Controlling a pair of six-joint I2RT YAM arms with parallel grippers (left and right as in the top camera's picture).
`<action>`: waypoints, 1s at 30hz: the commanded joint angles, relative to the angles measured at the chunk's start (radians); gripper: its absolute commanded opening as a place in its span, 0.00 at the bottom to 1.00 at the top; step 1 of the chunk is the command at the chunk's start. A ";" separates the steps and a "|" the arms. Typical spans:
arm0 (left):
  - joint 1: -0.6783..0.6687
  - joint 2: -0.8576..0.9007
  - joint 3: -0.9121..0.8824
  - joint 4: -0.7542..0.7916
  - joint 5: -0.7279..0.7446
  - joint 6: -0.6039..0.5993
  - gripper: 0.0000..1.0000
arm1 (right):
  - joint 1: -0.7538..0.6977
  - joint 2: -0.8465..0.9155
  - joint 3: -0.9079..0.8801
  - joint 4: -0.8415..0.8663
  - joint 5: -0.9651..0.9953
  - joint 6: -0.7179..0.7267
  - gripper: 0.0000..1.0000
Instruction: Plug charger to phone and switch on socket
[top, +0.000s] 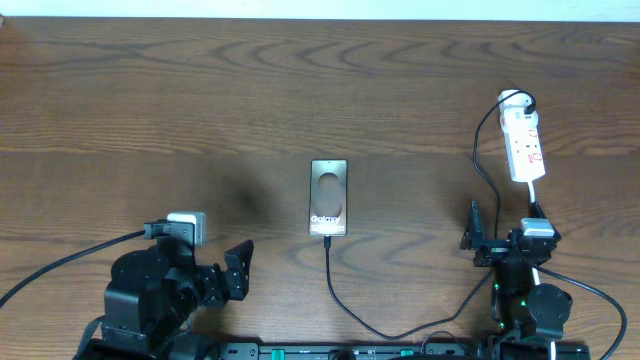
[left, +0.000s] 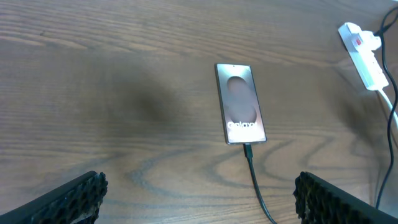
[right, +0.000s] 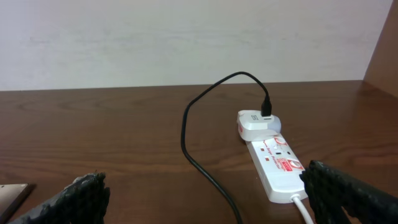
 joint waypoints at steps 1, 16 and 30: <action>0.027 -0.018 -0.014 -0.003 -0.010 0.009 0.98 | -0.004 -0.006 -0.001 -0.003 -0.006 -0.011 0.99; 0.117 -0.253 -0.019 -0.003 -0.010 0.009 0.98 | -0.004 -0.005 -0.001 -0.004 -0.006 -0.011 0.99; 0.151 -0.328 -0.024 -0.004 -0.014 0.010 0.98 | -0.004 0.019 -0.001 -0.005 0.003 -0.011 0.99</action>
